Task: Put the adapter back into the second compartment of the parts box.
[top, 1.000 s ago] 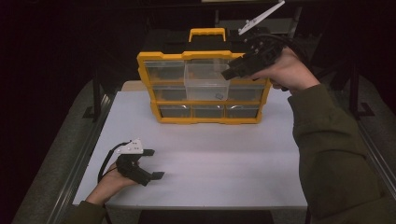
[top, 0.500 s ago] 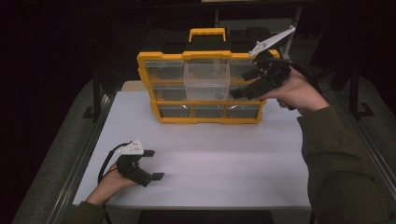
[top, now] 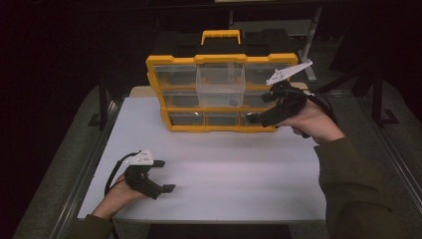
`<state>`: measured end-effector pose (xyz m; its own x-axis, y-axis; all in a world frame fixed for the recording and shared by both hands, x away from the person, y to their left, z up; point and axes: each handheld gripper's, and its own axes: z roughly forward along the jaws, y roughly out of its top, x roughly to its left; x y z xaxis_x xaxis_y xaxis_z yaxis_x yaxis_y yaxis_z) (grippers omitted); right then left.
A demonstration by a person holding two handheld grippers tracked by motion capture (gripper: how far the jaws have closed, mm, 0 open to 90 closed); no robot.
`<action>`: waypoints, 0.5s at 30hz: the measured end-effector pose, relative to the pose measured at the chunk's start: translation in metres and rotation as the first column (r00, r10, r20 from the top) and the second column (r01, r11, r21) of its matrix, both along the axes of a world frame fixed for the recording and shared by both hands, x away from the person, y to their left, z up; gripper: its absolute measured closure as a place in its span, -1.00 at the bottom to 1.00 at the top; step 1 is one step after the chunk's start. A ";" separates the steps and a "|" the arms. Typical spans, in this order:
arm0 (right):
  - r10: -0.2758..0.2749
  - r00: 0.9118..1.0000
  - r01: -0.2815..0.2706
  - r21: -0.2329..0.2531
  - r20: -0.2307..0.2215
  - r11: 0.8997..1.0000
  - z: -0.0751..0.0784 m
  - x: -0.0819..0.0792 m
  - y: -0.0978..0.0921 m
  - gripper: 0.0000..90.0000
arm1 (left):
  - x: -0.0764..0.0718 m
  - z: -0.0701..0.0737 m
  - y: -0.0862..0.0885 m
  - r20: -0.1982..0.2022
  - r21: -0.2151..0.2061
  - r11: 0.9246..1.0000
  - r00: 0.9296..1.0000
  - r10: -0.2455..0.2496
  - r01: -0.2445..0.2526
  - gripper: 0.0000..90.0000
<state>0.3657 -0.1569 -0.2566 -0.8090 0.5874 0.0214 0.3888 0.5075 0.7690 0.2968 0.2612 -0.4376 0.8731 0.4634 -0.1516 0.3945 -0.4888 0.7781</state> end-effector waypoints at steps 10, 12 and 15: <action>-0.029 0.999 0.029 0.006 -0.015 1.000 -0.046 -0.016 -0.003 -1.00 | 0.000 -0.001 0.000 -0.001 0.001 1.000 1.000 -0.004 0.004 -1.00; -0.024 1.000 0.025 0.007 -0.011 1.000 -0.055 -0.019 -0.005 -1.00 | 0.000 -0.001 -0.001 -0.003 0.001 1.000 1.000 -0.003 0.003 -1.00; -0.026 1.000 0.026 0.013 -0.017 1.000 -0.066 -0.023 -0.007 -1.00 | 0.000 -0.001 -0.001 -0.004 0.001 1.000 1.000 -0.004 0.004 -1.00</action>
<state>0.3427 -0.1638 -0.3231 -0.7930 0.6077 0.0431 0.4147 0.4866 0.7689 0.2967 0.2600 -0.4389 0.8742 0.4605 -0.1542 0.3957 -0.4914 0.7759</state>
